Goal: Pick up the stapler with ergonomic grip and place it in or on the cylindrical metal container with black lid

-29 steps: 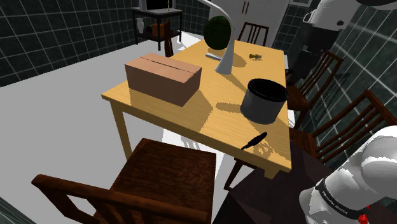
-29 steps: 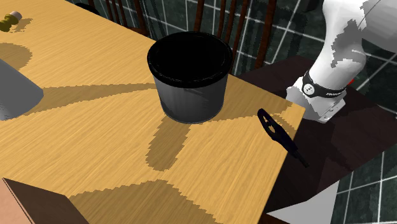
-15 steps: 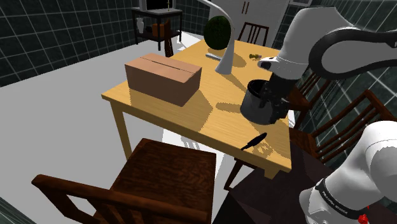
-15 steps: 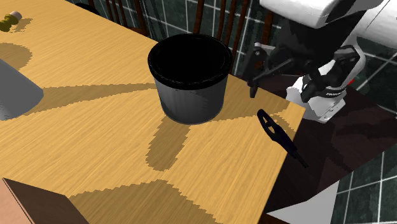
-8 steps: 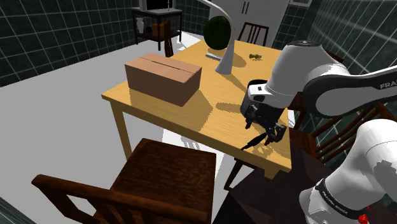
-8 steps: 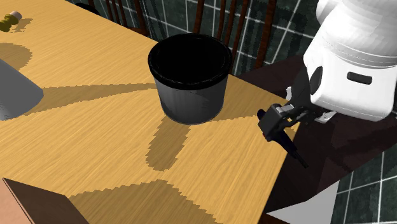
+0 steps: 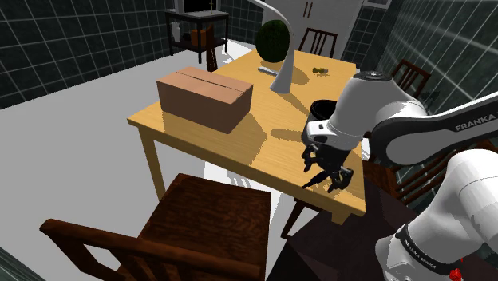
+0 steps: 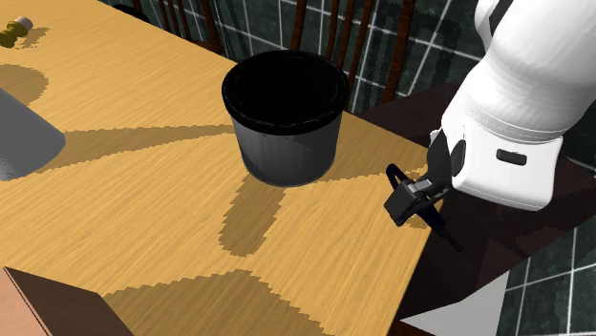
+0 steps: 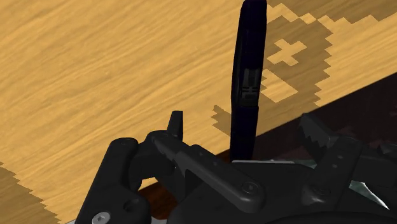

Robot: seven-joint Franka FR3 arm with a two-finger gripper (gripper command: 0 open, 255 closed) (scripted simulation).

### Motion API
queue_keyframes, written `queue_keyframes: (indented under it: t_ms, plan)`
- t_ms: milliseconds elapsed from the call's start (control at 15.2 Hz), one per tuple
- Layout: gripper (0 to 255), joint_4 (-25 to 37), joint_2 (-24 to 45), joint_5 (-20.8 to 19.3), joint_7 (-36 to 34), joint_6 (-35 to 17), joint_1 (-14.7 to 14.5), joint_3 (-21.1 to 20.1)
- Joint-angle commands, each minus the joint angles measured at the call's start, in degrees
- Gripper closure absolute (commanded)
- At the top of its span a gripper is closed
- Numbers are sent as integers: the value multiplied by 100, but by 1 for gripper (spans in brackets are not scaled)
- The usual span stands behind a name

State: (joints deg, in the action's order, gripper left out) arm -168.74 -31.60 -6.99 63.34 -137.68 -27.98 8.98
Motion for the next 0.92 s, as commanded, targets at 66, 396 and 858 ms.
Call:
queue_keyframes:
  t_ms: [66, 396, 858]
  plan:
    - [0, -6, 35, -3, 5, -44, 1, 6]
    - [0, -6, 34, -3, 5, -43, 1, 6]
    - [255, -4, 40, -3, 6, -47, 1, 7]
